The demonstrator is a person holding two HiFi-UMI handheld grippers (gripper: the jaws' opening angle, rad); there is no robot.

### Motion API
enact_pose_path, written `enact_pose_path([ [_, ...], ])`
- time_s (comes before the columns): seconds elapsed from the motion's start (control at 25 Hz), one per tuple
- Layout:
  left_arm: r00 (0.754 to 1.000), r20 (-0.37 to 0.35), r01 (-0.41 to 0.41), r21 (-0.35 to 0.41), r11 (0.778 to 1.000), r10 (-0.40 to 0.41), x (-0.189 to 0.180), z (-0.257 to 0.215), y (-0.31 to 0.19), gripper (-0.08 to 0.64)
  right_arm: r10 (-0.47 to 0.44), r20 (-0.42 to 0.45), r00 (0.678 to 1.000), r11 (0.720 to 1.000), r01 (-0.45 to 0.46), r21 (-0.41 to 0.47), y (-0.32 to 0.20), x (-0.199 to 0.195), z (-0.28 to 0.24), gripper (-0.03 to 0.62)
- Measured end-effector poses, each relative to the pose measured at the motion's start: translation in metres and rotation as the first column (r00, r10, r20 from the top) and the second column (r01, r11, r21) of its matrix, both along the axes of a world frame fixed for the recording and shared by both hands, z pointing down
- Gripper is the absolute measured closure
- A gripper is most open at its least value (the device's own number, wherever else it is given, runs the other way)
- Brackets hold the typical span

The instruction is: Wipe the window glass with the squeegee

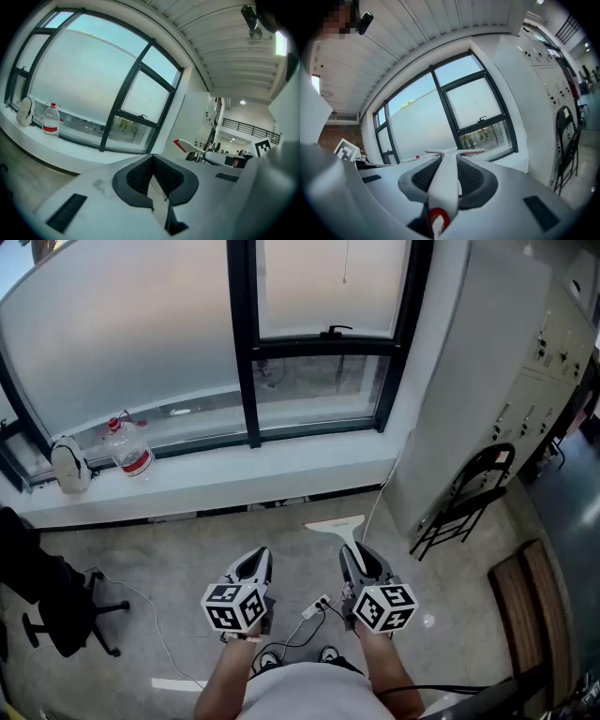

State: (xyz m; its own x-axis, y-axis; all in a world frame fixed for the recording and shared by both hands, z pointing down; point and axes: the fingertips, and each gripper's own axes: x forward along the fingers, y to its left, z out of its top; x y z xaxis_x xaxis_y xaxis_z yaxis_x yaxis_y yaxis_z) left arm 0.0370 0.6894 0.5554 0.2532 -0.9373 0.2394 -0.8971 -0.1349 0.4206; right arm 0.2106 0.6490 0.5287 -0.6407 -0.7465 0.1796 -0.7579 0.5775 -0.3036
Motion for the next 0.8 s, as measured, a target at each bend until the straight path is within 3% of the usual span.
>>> enact_pose_path([
  [0.8,1.000,-0.018,-0.009,0.002,1.000,0.009,0.0035,-0.0015,0.0035,0.560,0.022,0.027,0.999,1.000,-0.022,-0.015,0.0029,0.0005,0.0007,0.501],
])
